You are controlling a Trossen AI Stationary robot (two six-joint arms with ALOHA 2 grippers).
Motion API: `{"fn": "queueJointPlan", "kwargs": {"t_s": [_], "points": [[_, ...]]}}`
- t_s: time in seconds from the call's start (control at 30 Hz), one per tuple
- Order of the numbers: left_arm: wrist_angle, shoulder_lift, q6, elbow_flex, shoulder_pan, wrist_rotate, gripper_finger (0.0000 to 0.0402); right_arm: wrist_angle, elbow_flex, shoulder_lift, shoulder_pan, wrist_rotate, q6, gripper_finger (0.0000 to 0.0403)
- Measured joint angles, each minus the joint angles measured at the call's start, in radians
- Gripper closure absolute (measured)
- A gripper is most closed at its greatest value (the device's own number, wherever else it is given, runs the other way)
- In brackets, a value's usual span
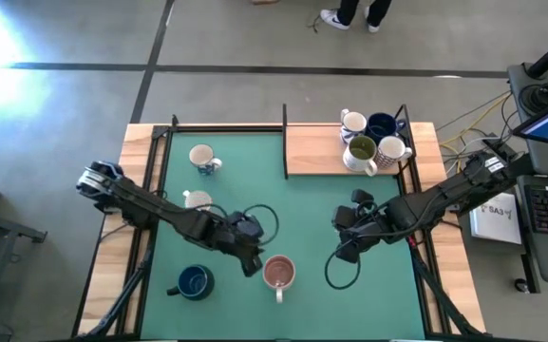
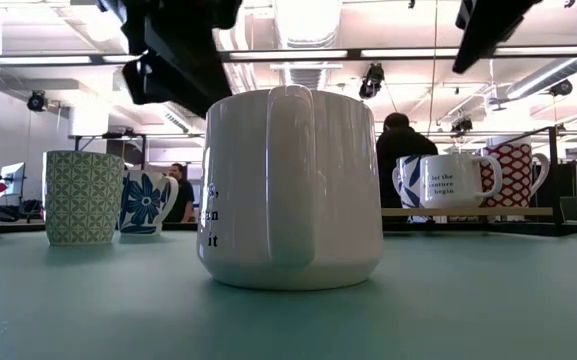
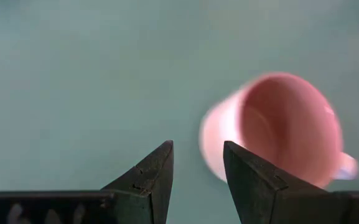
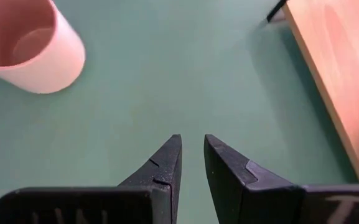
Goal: Place coffee mugs
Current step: Put the pink white mug on the shelf
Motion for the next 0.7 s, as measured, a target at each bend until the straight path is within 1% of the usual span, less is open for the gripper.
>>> {"fn": "queueJointPlan", "kwargs": {"t_s": [0.1, 0.23, 0.4, 0.6, 0.7], "points": [[-0.007, 0.049, 0.013, 0.049, -0.007, 0.057, 0.0278, 0.0, -0.027, 0.0, 0.0, -0.003, 0.048, 0.0344], [-0.017, 0.101, 0.021, 0.09, -0.024, 0.072, 0.0278, 0.0, -0.065, 0.0, 0.0, -0.01, 0.106, 0.0344], [-0.018, 0.144, 0.028, 0.1, -0.031, 0.072, 0.0278, 0.003, -0.105, 0.0, 0.0, -0.034, 0.145, 0.0344], [0.004, 0.172, 0.035, 0.099, -0.026, 0.03, 0.0278, 0.005, -0.14, 0.0, 0.0, -0.053, 0.171, 0.0344], [0.03, 0.184, 0.049, 0.098, -0.022, 0.027, 0.0278, 0.005, -0.149, 0.0, 0.0, -0.061, 0.171, 0.0344]]}}
